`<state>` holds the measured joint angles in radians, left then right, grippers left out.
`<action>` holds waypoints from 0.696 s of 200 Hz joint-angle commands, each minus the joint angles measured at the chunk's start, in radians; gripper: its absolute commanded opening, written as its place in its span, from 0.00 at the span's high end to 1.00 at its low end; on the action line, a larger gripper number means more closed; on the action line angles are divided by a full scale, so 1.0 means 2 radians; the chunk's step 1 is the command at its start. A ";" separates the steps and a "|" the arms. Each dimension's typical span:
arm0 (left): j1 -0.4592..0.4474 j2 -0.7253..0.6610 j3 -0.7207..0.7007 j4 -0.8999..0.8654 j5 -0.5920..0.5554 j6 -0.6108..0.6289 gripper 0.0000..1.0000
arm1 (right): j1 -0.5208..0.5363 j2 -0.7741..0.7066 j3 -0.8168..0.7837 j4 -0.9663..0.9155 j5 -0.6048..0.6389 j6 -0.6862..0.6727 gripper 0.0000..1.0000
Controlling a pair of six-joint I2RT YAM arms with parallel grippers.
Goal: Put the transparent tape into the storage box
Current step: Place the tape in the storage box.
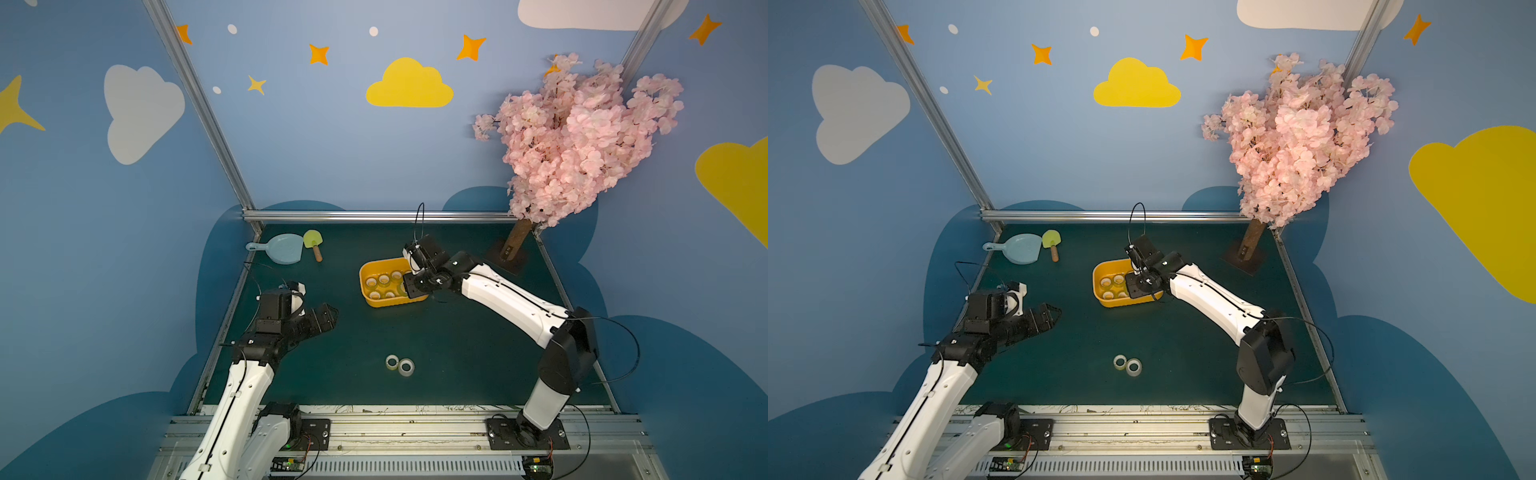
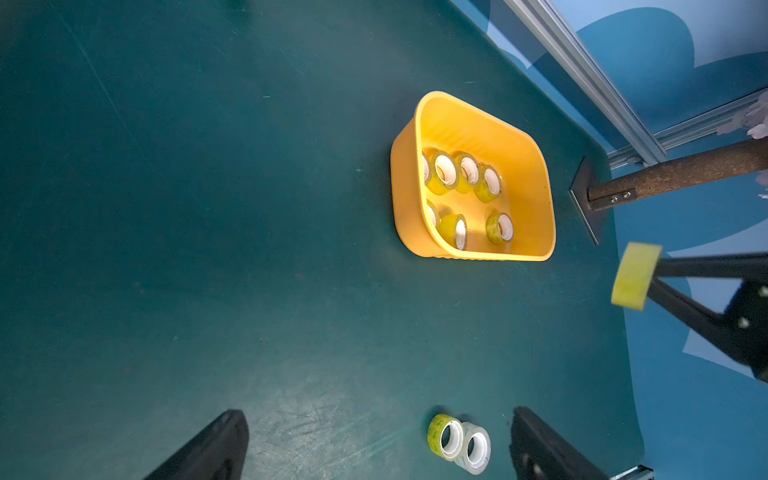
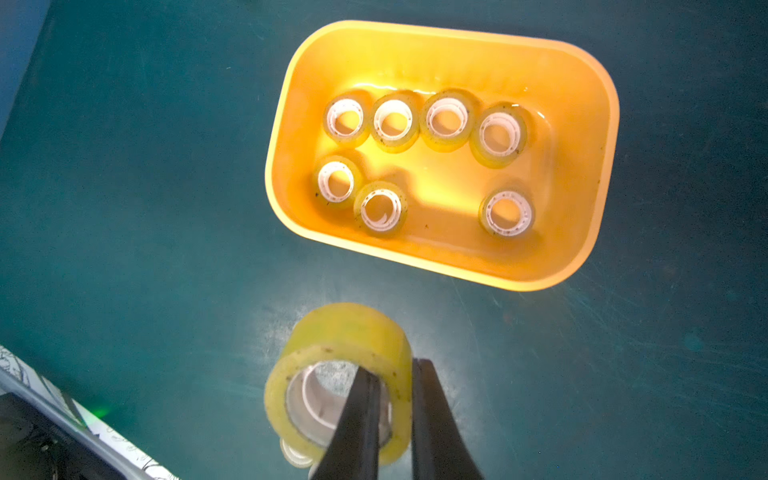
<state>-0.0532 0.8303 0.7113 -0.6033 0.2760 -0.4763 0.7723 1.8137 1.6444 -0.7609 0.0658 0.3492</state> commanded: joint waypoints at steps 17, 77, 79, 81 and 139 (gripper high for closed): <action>0.001 -0.002 0.004 0.004 0.011 0.000 0.00 | -0.031 0.104 0.101 -0.066 -0.038 -0.026 0.97; -0.003 -0.005 0.004 0.004 0.015 0.000 0.00 | -0.050 0.243 0.227 -0.116 -0.062 -0.042 0.97; -0.003 -0.005 0.004 0.004 0.014 0.000 0.00 | -0.050 0.245 0.229 -0.117 -0.063 -0.042 0.97; -0.003 -0.005 0.004 0.004 0.014 0.000 0.00 | -0.051 0.248 0.231 -0.116 -0.064 -0.041 0.97; -0.003 -0.007 0.004 0.005 0.018 0.000 0.00 | -0.053 0.299 0.270 -0.119 -0.106 -0.040 0.94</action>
<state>-0.0555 0.8291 0.7113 -0.5972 0.2958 -0.4770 0.6693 2.3878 2.1365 -0.9642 -0.0864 0.2771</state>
